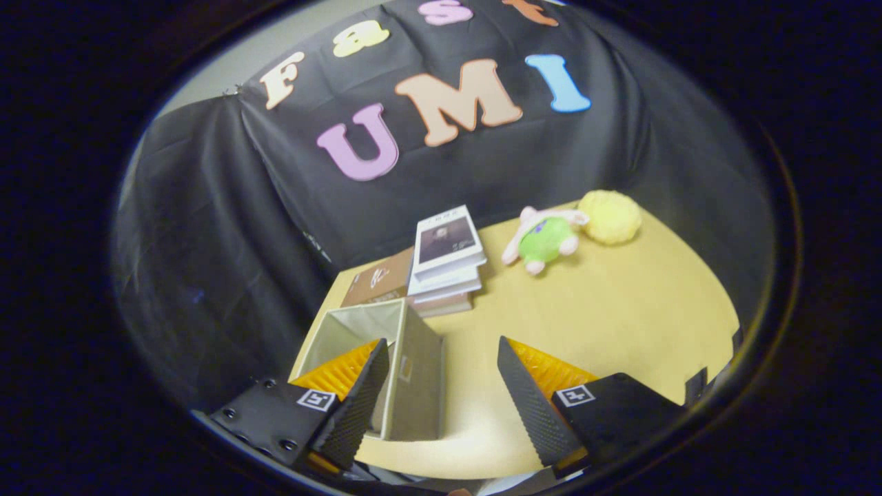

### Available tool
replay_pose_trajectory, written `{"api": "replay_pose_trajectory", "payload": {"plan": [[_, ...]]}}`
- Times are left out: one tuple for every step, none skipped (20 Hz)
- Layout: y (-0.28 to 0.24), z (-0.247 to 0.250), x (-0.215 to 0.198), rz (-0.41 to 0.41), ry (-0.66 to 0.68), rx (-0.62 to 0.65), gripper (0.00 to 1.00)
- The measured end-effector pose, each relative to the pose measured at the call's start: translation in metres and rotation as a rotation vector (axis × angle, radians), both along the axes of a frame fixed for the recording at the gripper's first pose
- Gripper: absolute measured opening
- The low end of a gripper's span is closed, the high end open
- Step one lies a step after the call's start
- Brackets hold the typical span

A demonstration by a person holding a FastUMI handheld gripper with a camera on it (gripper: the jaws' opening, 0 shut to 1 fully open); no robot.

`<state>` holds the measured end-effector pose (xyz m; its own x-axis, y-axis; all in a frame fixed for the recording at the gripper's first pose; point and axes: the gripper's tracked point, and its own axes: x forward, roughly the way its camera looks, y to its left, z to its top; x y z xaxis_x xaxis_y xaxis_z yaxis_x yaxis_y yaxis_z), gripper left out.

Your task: Open the storage box then place both shoes into the box .Put the left shoe in first, then the right shoe, with the right side of both shoes facing outward in a uniform manner.

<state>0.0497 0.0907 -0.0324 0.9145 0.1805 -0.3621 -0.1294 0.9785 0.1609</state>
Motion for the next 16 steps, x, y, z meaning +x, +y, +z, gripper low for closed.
{"api": "replay_pose_trajectory", "payload": {"plan": [[-0.007,0.012,0.000,-0.008,-0.051,-0.003,0.99],[-0.014,0.023,-0.001,-0.012,-0.102,-0.008,0.99],[-0.021,0.035,-0.001,-0.019,-0.154,-0.019,0.99],[-0.027,0.049,-0.003,-0.025,-0.208,-0.035,0.99],[-0.031,0.061,-0.003,-0.031,-0.258,-0.054,0.99],[-0.037,0.073,-0.005,-0.041,-0.298,-0.074,0.99],[-0.041,0.082,-0.008,-0.051,-0.334,-0.092,0.99],[-0.045,0.092,-0.011,-0.059,-0.367,-0.109,0.99],[-0.047,0.102,-0.014,-0.069,-0.399,-0.122,0.99],[-0.048,0.110,-0.017,-0.072,-0.432,-0.130,0.99],[-0.049,0.118,-0.019,-0.074,-0.463,-0.138,0.99],[-0.049,0.124,-0.022,-0.078,-0.484,-0.145,0.99],[-0.051,0.124,-0.025,-0.080,-0.492,-0.153,0.99],[-0.051,0.123,-0.026,-0.080,-0.494,-0.161,0.99],[-0.052,0.126,-0.028,-0.086,-0.500,-0.168,0.99],[-0.054,0.127,-0.028,-0.092,-0.507,-0.181,0.99]]}}
